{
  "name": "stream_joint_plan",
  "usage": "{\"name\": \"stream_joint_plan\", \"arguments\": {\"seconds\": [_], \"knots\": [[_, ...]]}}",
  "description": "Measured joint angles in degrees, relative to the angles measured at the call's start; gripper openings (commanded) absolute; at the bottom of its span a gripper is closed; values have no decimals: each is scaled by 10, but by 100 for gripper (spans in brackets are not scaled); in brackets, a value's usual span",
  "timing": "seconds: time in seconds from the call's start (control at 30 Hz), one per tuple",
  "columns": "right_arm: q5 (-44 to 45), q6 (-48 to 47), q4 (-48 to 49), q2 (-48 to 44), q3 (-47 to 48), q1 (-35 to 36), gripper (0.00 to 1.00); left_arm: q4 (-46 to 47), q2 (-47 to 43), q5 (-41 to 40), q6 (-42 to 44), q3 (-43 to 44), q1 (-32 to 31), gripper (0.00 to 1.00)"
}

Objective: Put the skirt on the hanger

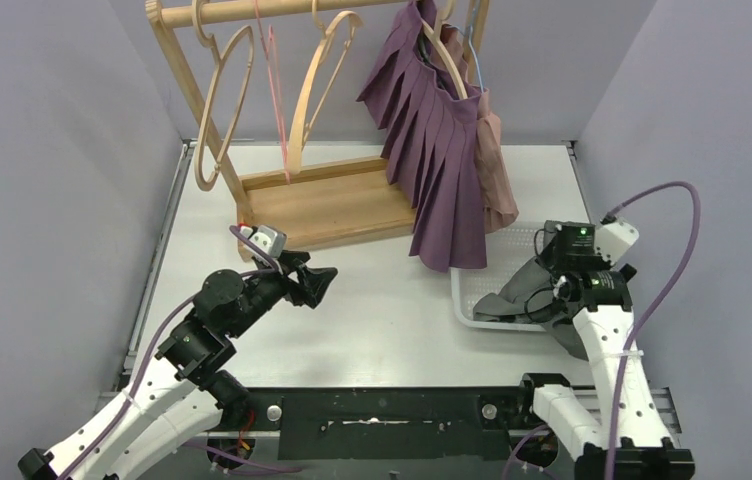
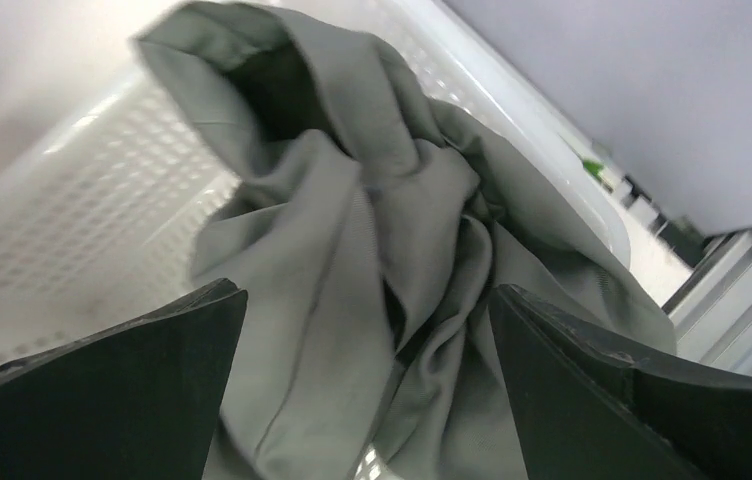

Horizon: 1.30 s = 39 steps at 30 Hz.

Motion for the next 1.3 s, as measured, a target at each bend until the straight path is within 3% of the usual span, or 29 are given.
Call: {"name": "stream_joint_plan", "arguments": {"seconds": [0.1,0.17,0.27,0.33,0.4,0.43,0.6,0.73,0.97,1.17,1.3], "knots": [[-94,-27,51,3,-58,-126,98,5,0,1,-12,-11,0,81],[-168,-47,80,17,-90,-196,100,6,0,2,-17,-17,0,82],[-269,-71,113,65,-114,-256,85,9,0,5,-20,-18,0,81],[-318,-83,127,85,-115,-261,56,12,0,5,-21,-18,0,77],[-348,-93,138,88,-114,-261,11,14,0,5,-22,-18,0,72],[-363,-98,140,87,-109,-261,1,14,1,5,-22,-18,0,70],[-392,-104,128,82,-57,-259,0,14,4,-11,-24,-18,0,69],[-377,-102,92,51,14,-245,0,15,3,-31,-31,-18,0,84],[-364,-97,66,-57,163,-204,0,14,3,-51,-37,-10,0,85],[-439,-116,81,-167,218,-204,0,16,13,-56,-37,14,0,84],[-523,-140,94,-188,278,-200,0,18,14,-59,-36,30,0,82]]}}
